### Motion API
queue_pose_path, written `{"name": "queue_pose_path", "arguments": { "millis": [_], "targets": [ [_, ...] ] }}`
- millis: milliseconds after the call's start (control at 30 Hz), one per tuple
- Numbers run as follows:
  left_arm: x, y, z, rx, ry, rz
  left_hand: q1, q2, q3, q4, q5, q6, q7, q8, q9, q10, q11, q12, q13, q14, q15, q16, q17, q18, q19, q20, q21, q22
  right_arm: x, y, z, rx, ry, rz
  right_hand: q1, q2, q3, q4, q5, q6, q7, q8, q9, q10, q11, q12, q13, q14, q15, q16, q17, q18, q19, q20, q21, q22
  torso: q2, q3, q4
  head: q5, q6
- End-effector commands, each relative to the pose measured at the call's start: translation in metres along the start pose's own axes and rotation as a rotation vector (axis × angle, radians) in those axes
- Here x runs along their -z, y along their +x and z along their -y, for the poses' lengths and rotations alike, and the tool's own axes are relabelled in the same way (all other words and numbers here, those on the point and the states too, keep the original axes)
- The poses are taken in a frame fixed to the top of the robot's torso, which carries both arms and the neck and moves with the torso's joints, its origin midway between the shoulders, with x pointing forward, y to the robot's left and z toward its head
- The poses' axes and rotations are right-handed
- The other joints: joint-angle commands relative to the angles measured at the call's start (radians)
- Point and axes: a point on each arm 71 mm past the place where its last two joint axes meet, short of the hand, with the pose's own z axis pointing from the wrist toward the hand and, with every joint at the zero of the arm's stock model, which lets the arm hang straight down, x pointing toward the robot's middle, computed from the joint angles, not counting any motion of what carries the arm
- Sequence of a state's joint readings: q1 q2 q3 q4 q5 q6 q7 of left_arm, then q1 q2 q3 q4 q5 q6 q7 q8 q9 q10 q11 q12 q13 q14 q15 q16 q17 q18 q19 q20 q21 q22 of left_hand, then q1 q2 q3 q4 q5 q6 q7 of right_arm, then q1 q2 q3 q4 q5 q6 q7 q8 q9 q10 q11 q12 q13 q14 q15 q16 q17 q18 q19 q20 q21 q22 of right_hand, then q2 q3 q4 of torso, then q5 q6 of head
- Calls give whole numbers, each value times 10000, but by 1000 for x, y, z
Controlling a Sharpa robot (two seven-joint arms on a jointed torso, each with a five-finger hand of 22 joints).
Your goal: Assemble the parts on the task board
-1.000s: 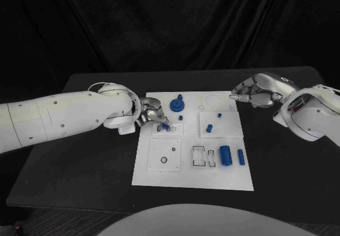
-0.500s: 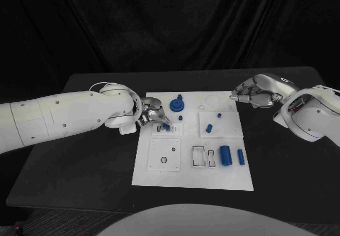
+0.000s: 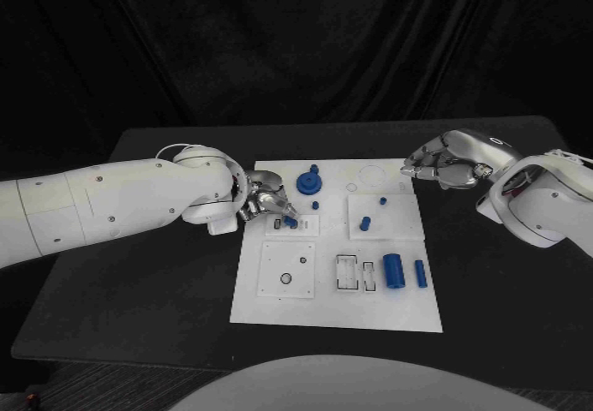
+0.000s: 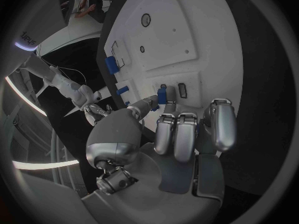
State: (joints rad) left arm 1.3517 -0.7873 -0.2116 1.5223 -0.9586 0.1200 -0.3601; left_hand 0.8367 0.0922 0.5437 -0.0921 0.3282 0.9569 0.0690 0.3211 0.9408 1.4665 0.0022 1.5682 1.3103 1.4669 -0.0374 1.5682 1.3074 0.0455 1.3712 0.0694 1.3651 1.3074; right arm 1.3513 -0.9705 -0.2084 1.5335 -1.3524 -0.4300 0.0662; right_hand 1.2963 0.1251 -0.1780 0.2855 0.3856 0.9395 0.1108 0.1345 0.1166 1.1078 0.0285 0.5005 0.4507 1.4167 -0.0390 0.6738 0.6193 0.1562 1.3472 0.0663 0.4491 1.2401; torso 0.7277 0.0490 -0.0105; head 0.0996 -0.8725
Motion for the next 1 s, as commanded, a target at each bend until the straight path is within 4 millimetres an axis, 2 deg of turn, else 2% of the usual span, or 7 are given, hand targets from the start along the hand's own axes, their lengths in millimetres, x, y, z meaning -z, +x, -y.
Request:
{"name": "queue_pose_path", "arguments": {
  "millis": [33,333,367,433,533,600,1000],
  "targets": [
    [-1,4,0,-38,94,-229,-33,13,-6,54,11,34,-70,-48,-9,1041,-39,25,2603,1039,-65,26,2634,188,-87,6,-29,1370,0,1,1,-13,149,-20,94,35,-26,-8,47,4,26,-9,12,33,8,24,-17,-80,-10,-30,-15,76,-55,12,-40,-12,1,0,-2,-3,-2],
    [-2,5,-2,-19,57,-253,-18,9,5,66,-18,-13,-62,-95,-12,934,-34,-72,2528,1039,-61,26,2634,210,-161,7,-122,1324,0,2,2,-14,153,-32,94,35,-26,-8,47,4,26,-9,12,33,8,24,-17,-80,-10,-30,-15,76,-55,12,-40,-12,0,-1,-3,0,-2],
    [-2,5,-2,-17,53,-258,-16,-4,-4,80,-78,-33,-53,-118,-11,911,-25,-93,2511,1039,-57,26,2634,215,-179,10,-153,1312,0,2,2,-15,151,-32,94,35,-26,-8,47,4,26,-9,12,33,8,24,-17,-80,-10,-30,-15,76,-55,12,-40,-12,0,-2,-4,-2,-2],
    [-2,6,-3,-15,46,-281,-78,-11,-136,259,-720,-80,-21,-214,-23,868,5,-134,2480,1039,-29,26,2634,220,-206,32,-227,1298,0,2,2,-16,149,-36,118,31,-27,-5,63,-12,31,-18,9,31,12,20,-24,-96,-7,-47,-22,78,-62,15,-74,-21,0,-1,-5,-6,-2],
    [-3,7,-3,-16,42,-319,-199,-51,-412,540,-941,-79,14,-301,-46,831,40,-168,2454,1039,3,26,2634,227,-225,56,-291,1292,0,2,2,-16,156,-47,119,31,-27,-5,63,-12,31,-19,8,31,12,19,-24,-96,-6,-47,-22,78,-62,15,-74,-21,3,-1,-4,-1,-2],
    [-3,7,-3,-14,42,-333,-244,-71,-662,764,-1260,-93,37,-390,-79,794,64,-202,2427,1039,24,26,2634,236,-251,78,-353,1285,0,2,2,-16,165,-54,121,30,-27,-5,65,-13,31,-19,8,31,12,19,-24,-97,-6,-49,-23,77,-62,15,-75,-21,4,1,-3,3,-2],
    [-2,9,-4,-6,44,-400,-242,-207,-1130,1052,-1548,-108,78,-539,-138,698,108,-288,2361,1039,63,26,2634,251,-290,113,-453,1283,0,3,3,-16,214,-90,138,27,-26,-8,75,-17,32,-22,8,30,13,17,-28,-103,-5,-52,-22,81,-68,16,-107,-29,4,0,3,-1,-2]
  ]
}}
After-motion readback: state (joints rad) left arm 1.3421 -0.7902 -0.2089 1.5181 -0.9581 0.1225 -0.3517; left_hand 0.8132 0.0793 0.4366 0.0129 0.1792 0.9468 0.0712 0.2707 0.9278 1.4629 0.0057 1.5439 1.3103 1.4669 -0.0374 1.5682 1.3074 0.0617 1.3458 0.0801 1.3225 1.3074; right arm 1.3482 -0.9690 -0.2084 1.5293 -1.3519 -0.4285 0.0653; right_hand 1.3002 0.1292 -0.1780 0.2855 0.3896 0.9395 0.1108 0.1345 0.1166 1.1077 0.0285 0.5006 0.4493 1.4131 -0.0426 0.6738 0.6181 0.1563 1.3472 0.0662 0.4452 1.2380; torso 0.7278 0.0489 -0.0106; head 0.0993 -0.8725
